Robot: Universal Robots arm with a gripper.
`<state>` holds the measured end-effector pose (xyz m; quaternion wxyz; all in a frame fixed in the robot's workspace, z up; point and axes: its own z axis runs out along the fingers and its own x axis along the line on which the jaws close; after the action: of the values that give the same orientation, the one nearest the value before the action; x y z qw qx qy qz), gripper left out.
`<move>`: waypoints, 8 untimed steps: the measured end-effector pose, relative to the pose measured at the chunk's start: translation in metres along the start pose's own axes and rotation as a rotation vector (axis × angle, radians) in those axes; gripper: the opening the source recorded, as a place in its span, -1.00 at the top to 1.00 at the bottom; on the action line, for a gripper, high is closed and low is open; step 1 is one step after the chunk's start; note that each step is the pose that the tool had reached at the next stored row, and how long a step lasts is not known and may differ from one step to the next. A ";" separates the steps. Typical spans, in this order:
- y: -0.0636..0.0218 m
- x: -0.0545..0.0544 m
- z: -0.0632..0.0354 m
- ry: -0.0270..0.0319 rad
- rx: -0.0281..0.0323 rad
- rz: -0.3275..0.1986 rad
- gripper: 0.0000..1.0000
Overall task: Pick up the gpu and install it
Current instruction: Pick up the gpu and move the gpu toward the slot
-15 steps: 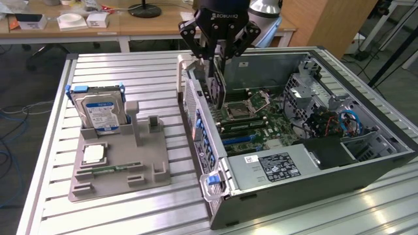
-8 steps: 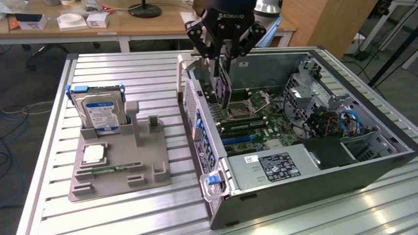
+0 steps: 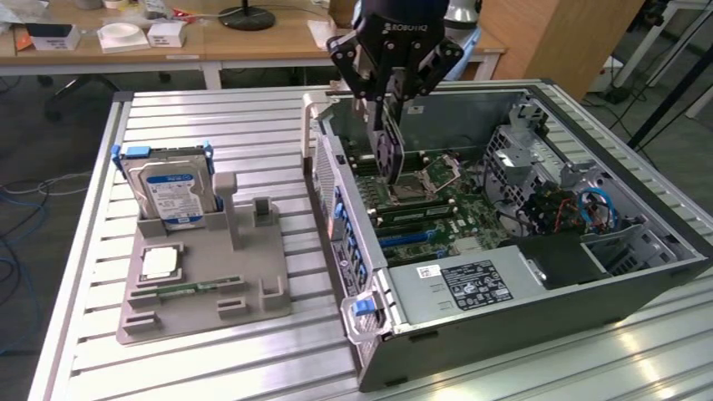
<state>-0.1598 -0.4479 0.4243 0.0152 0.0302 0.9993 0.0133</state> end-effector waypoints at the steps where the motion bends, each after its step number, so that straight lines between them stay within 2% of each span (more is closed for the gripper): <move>1: 0.0001 -0.001 0.0000 0.0000 0.0000 0.000 0.48; 8: 0.0007 -0.012 0.0003 0.0001 0.0000 -0.001 0.48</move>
<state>-0.1481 -0.4479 0.4244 0.0152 0.0298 0.9994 0.0132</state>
